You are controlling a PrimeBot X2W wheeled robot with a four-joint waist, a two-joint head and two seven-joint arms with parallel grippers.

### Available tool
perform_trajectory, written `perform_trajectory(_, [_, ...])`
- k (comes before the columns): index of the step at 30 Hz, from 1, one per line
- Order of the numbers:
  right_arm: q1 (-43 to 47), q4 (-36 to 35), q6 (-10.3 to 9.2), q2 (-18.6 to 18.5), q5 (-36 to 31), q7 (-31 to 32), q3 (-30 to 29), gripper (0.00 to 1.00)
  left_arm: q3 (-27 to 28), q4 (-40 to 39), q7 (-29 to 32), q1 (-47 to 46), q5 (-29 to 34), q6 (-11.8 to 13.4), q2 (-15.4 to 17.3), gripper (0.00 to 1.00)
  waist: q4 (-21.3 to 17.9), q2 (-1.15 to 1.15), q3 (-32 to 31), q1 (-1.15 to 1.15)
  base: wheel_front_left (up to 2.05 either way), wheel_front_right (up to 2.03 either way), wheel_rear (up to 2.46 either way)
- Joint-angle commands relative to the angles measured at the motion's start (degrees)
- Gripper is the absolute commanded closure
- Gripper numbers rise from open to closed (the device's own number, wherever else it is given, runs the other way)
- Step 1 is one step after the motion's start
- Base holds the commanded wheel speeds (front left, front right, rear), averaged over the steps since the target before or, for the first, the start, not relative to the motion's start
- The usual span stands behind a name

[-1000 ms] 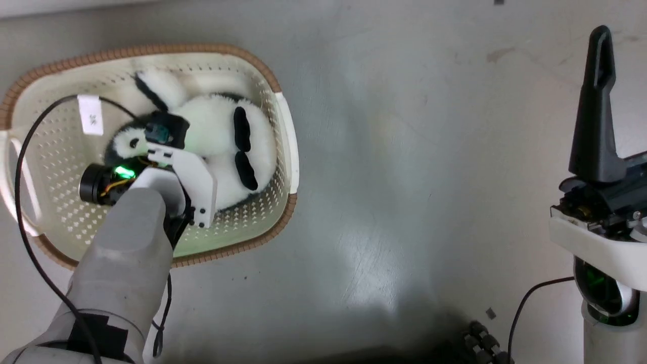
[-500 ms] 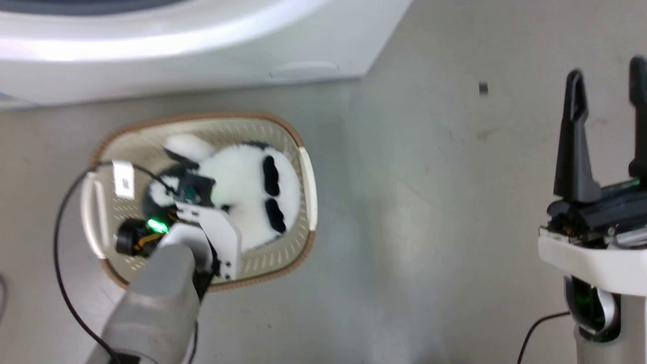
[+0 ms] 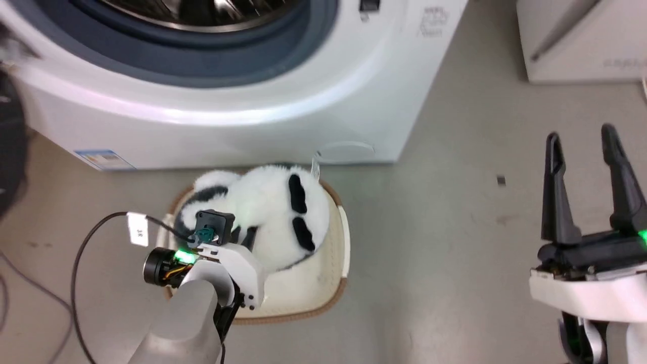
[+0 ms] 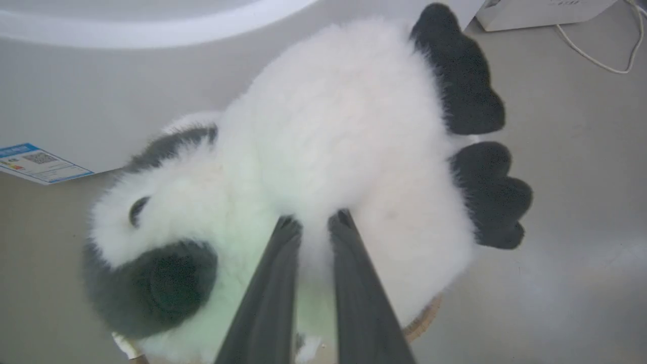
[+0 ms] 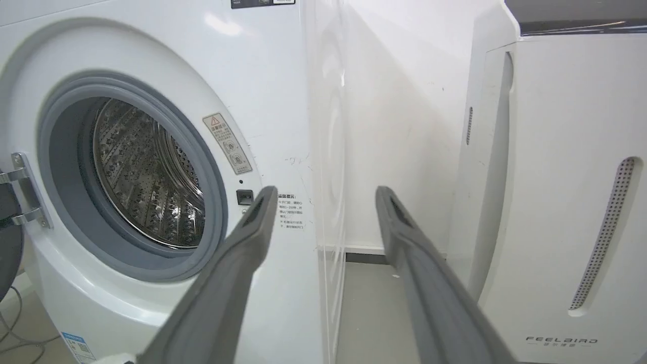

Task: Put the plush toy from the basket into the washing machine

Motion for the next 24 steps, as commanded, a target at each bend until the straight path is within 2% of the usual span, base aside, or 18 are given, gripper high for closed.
perform_trajectory(1, [1.0,0.2,-0.04,0.0,-0.4,-0.2,-0.1,0.0,0.5,-2.3,-0.7,1.3,0.1,0.5,0.4,1.0,1.9,0.0,-3.2,0.01,0.0,0.0,0.0])
perform_trajectory(12, [4.3,0.6,-0.04,0.0,-0.7,-0.2,0.2,0.0,5.5,-24.2,-0.7,11.8,2.2,4.1,1.5,1.0,3.6,0.0,-8.1,0.01,0.0,0.0,0.0])
perform_trajectory(13, [4.6,0.6,-0.04,0.0,-0.7,-0.2,0.3,0.0,7.0,-29.1,-0.7,13.0,3.3,5.0,1.6,1.0,3.6,0.0,-8.4,0.01,0.0,0.0,0.0])
perform_trajectory(18, [4.2,0.3,-0.04,0.0,-0.6,-0.2,0.7,0.0,9.4,-34.5,-0.7,12.9,5.0,6.1,1.5,1.0,3.2,0.0,-7.6,0.01,0.0,0.0,0.0])
perform_trajectory(24, [2.5,-0.1,-0.04,0.0,-0.5,-0.2,0.6,0.0,11.9,-36.0,-0.7,8.5,6.2,6.4,1.1,1.0,2.2,0.0,-4.4,0.01,0.0,0.0,0.0])
